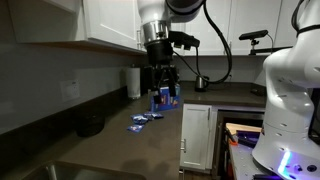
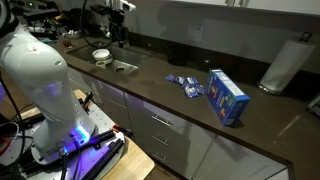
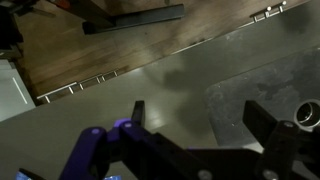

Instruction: Move the basket to the edge

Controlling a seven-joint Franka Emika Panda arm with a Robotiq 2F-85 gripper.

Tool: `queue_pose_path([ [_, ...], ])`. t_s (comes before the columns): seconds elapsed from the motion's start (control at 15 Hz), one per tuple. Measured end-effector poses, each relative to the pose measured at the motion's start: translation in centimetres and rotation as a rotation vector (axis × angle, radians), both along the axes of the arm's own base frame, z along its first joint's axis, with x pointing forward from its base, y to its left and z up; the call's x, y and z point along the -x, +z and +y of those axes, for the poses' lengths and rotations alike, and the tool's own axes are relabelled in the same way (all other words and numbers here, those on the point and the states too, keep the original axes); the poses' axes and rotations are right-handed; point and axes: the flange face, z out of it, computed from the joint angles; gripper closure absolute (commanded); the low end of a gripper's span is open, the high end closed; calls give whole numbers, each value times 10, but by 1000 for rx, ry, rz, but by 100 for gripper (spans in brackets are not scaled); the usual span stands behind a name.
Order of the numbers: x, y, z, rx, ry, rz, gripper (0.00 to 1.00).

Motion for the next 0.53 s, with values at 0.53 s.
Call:
queue_pose_path([
  [0.53,-42,-21,-12,-64,-56,-242,0],
])
